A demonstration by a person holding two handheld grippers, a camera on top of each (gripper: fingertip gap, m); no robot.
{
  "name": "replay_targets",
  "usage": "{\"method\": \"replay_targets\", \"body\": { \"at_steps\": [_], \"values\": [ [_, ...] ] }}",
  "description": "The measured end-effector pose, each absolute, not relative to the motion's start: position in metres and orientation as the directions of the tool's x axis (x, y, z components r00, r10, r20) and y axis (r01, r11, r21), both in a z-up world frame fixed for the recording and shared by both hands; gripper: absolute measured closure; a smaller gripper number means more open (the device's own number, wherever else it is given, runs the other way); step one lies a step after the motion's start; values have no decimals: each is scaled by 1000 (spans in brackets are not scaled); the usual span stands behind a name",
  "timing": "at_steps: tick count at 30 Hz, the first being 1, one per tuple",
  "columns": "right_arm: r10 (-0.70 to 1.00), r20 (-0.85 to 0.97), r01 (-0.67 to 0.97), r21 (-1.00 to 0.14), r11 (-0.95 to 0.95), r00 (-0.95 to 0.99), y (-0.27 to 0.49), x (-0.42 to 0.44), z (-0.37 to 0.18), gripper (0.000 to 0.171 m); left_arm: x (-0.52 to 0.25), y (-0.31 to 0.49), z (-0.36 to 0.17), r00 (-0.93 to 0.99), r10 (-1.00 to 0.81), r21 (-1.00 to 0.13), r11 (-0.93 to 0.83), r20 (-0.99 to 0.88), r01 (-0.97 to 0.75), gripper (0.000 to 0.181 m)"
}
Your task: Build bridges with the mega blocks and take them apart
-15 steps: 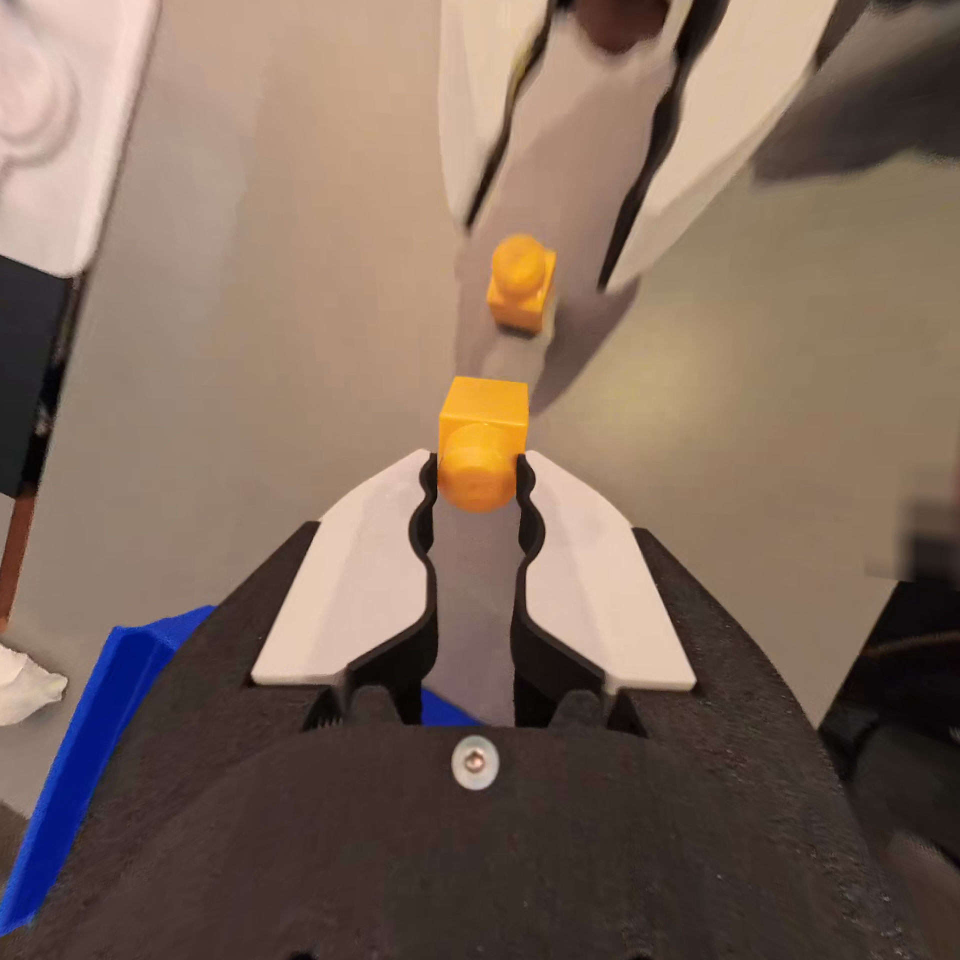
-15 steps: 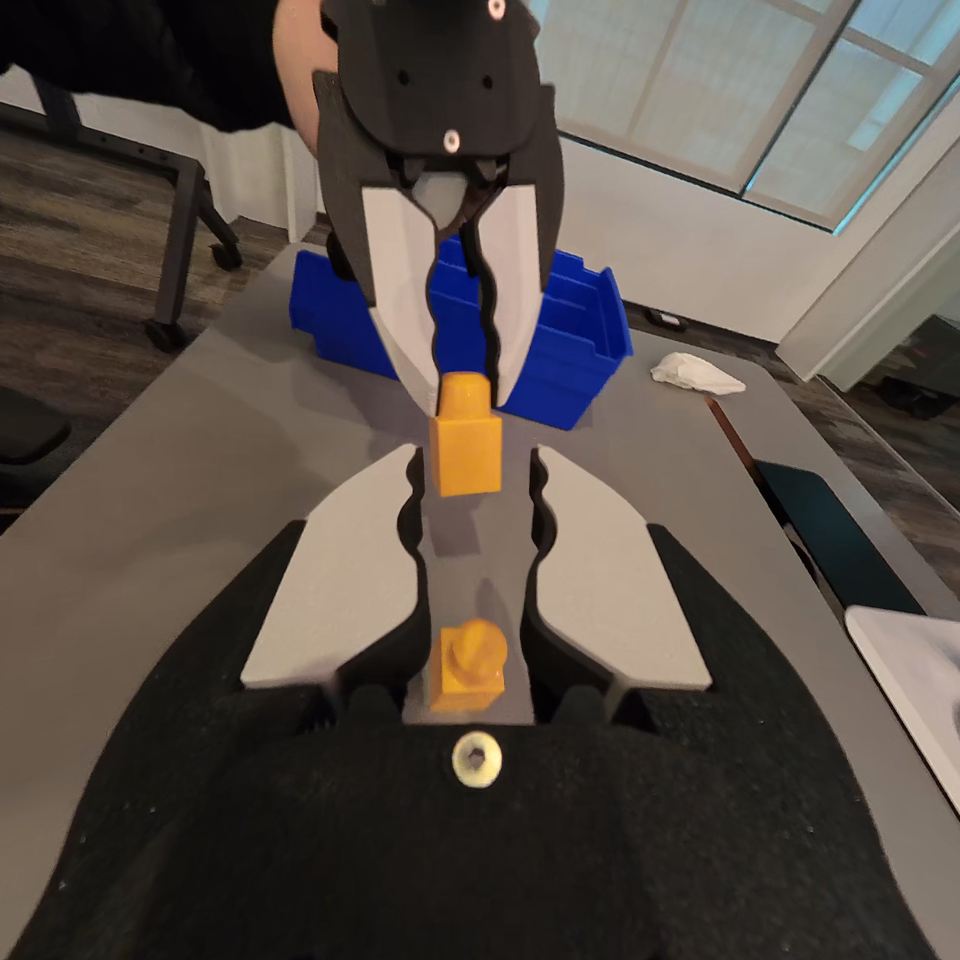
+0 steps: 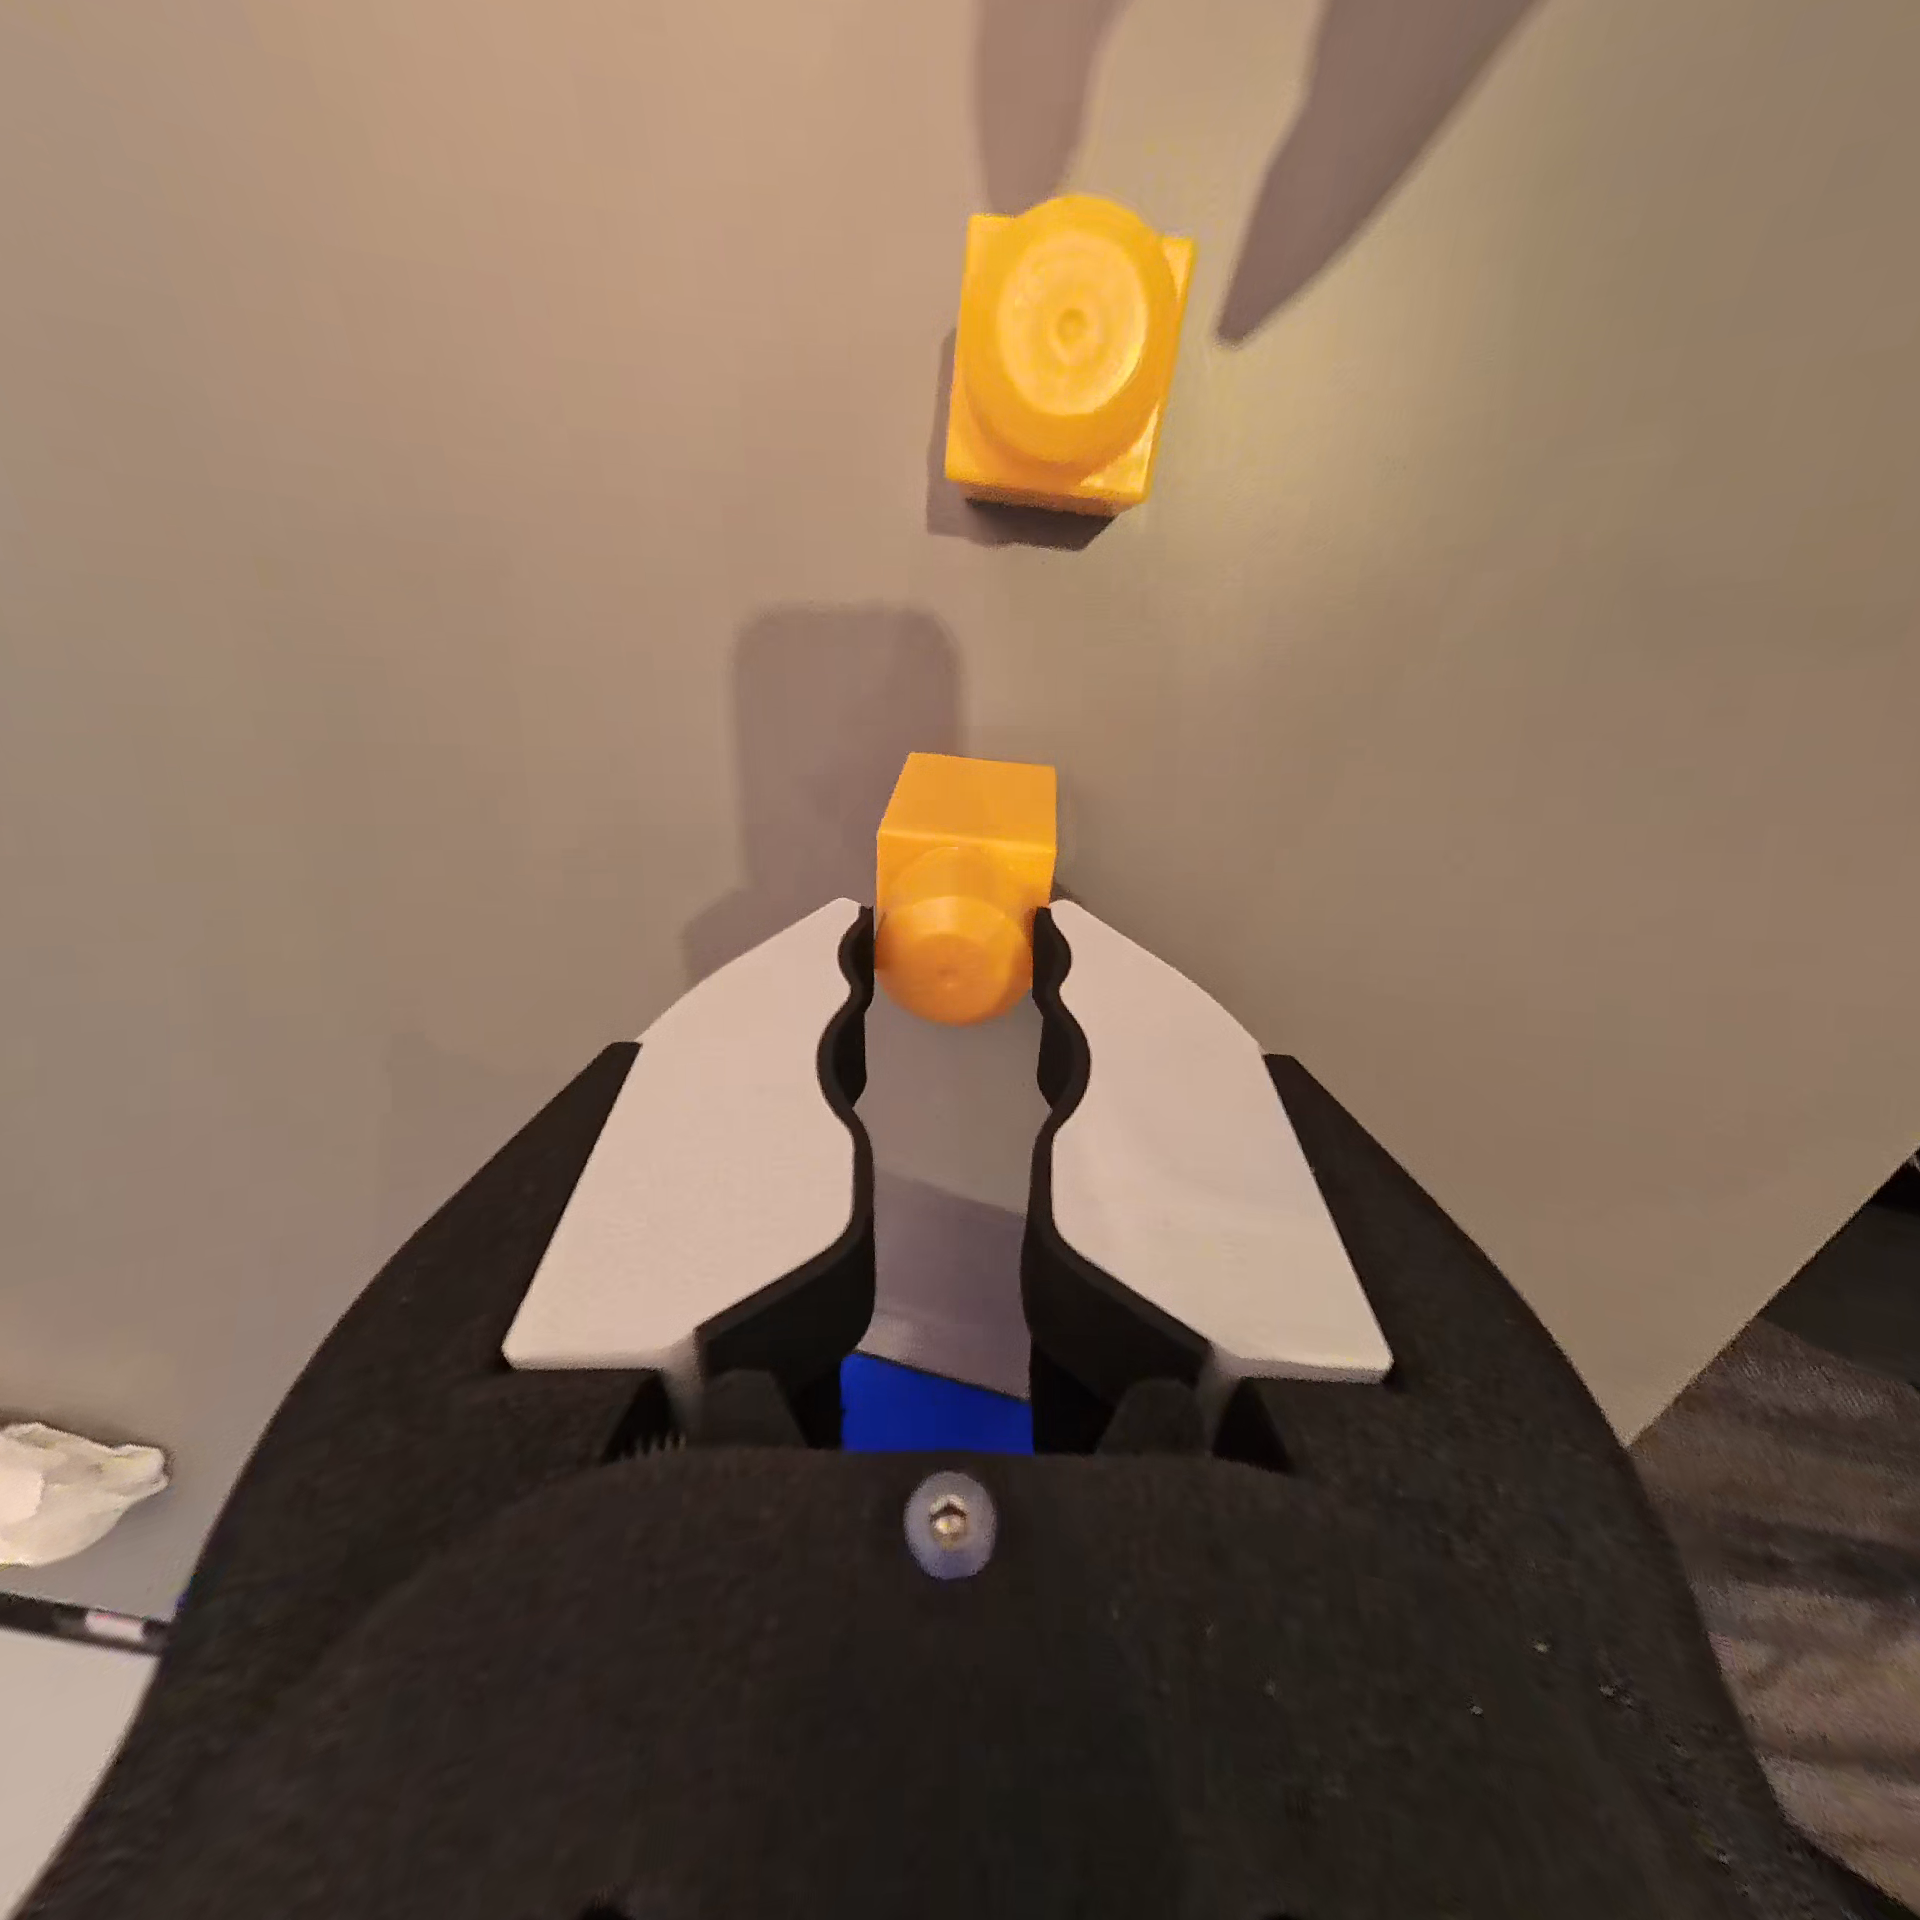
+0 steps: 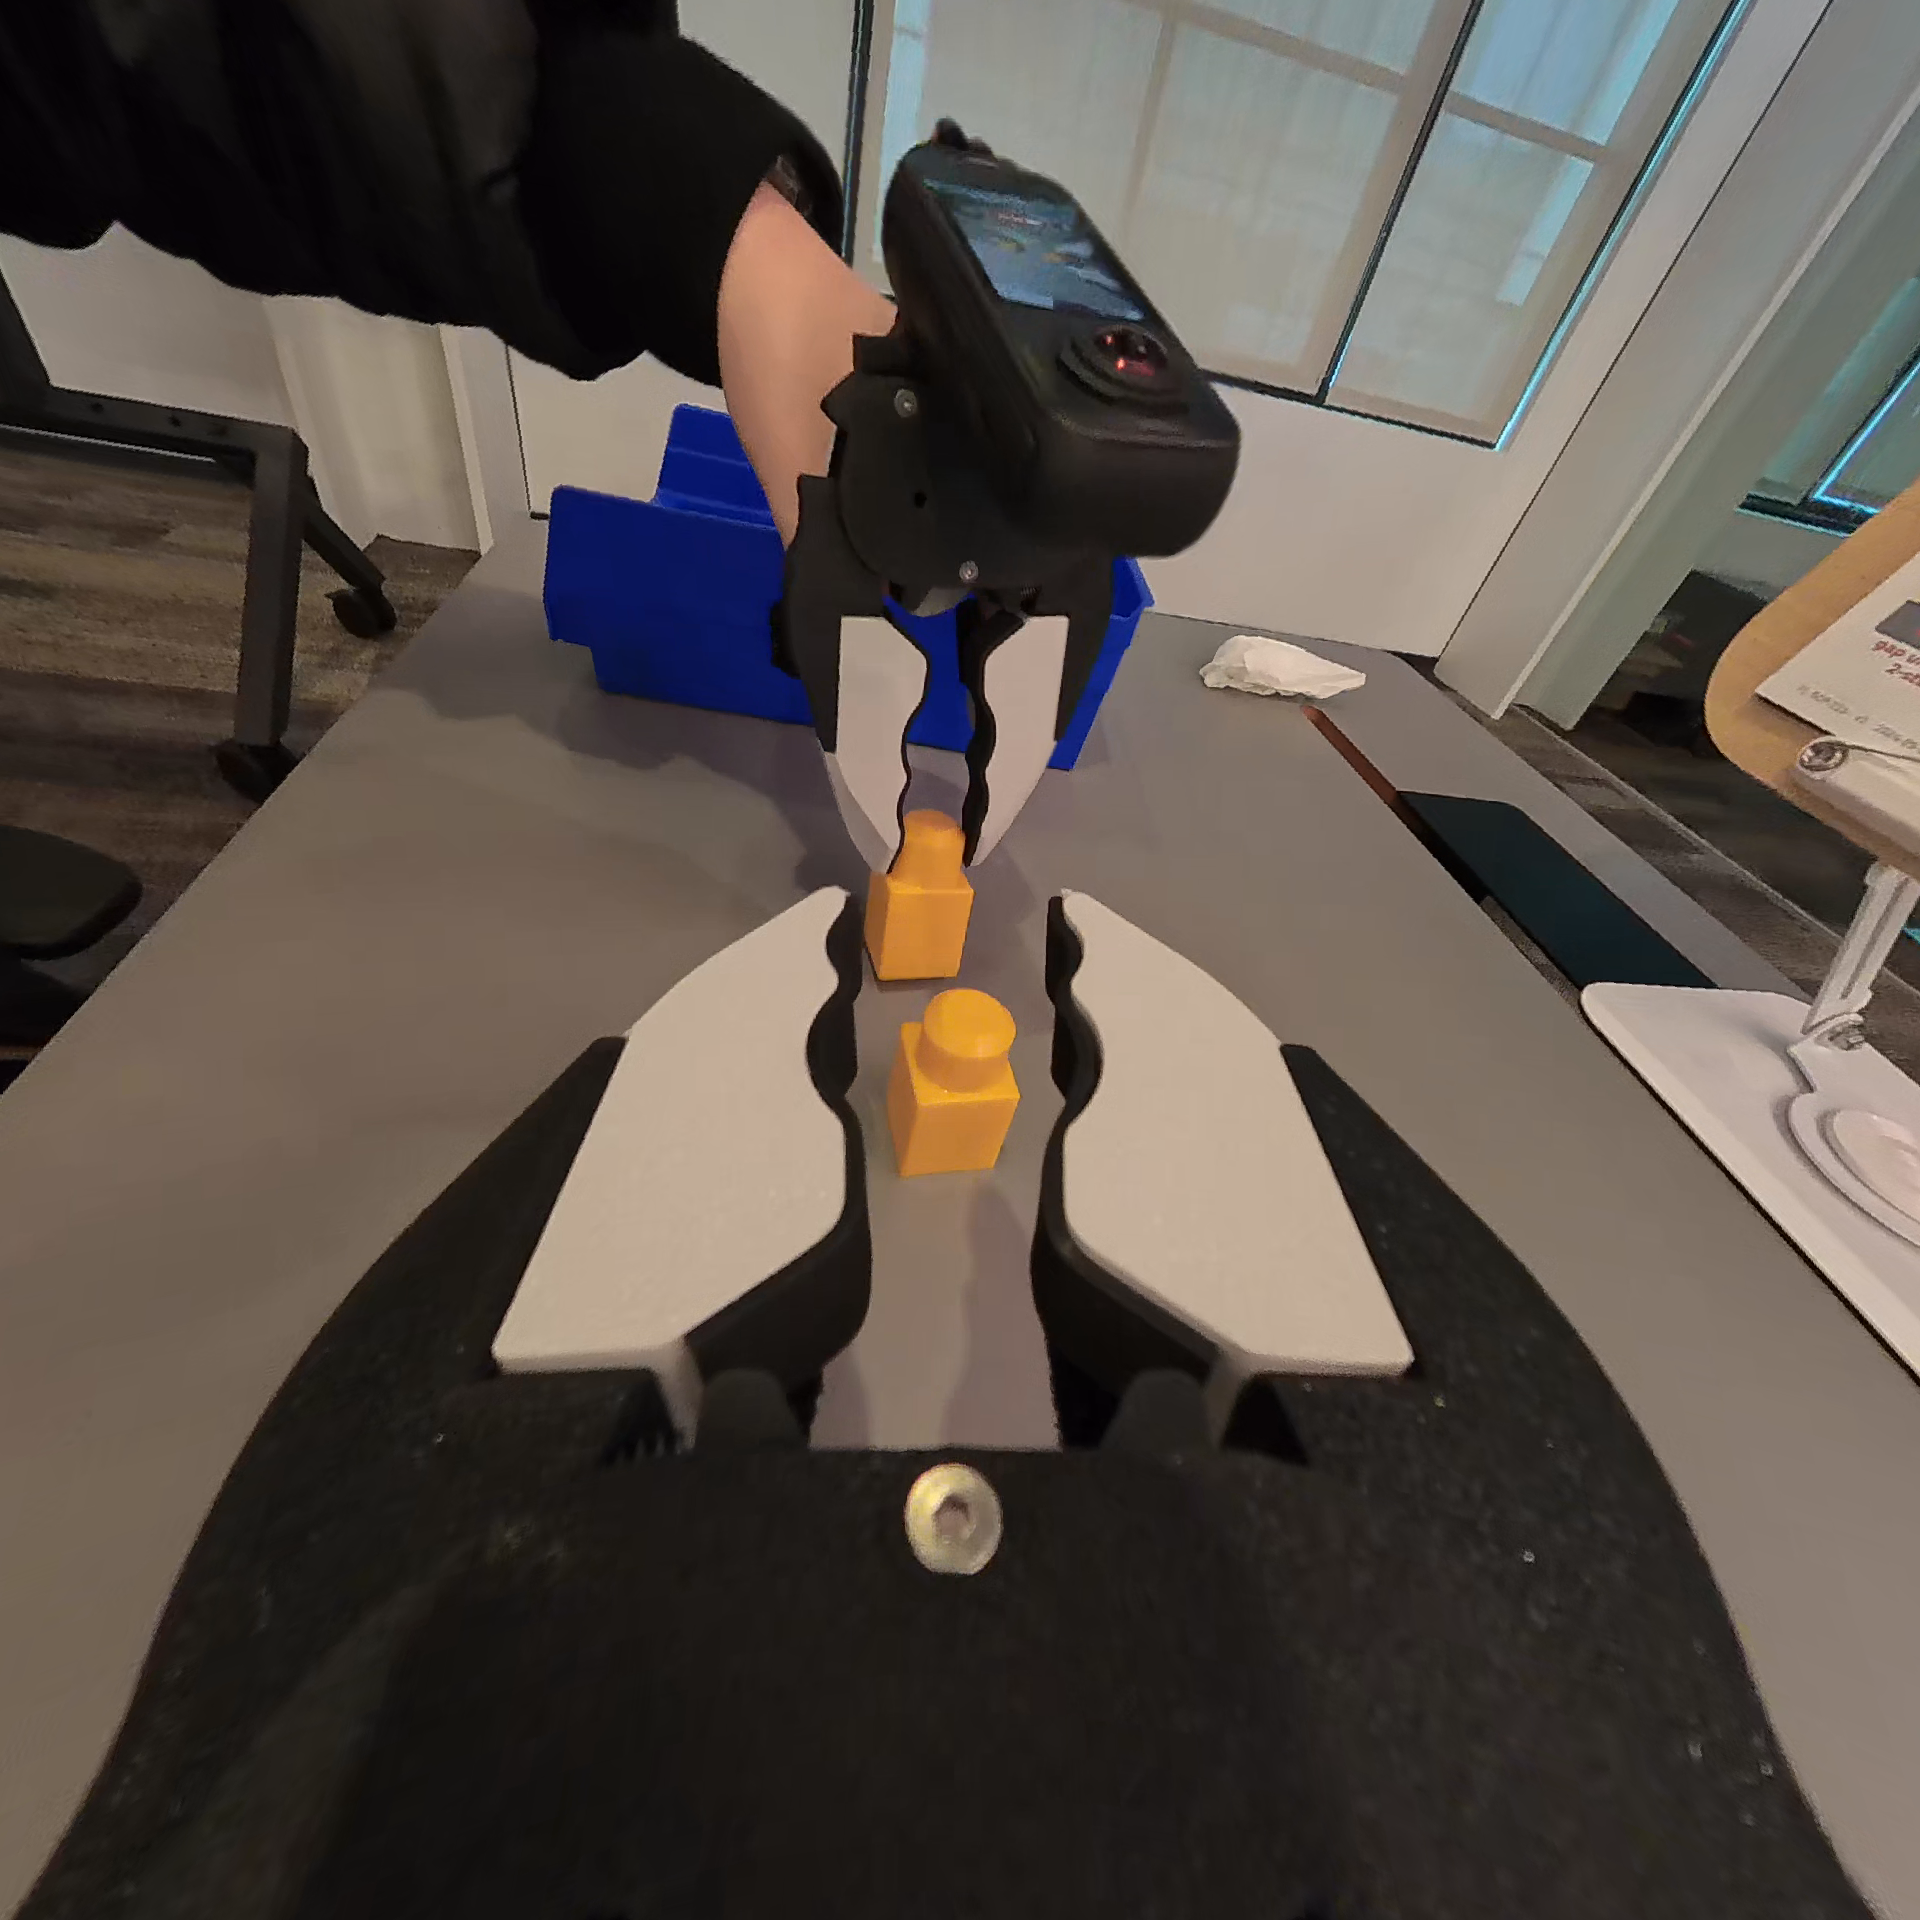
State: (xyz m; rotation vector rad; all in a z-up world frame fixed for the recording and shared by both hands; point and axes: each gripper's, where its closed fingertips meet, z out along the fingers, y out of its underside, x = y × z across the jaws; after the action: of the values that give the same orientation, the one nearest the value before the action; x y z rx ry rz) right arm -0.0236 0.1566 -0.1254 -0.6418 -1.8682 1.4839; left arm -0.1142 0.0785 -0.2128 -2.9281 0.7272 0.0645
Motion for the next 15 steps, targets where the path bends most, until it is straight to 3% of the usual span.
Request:
{"method": "replay_targets", "body": {
  "at_steps": [15],
  "values": [
    [733, 163, -22, -980, 199, -660, 165, -22, -133, 139, -97, 101, -219, 855, -512, -87, -851, -85, -519, 152]
  ]
}}
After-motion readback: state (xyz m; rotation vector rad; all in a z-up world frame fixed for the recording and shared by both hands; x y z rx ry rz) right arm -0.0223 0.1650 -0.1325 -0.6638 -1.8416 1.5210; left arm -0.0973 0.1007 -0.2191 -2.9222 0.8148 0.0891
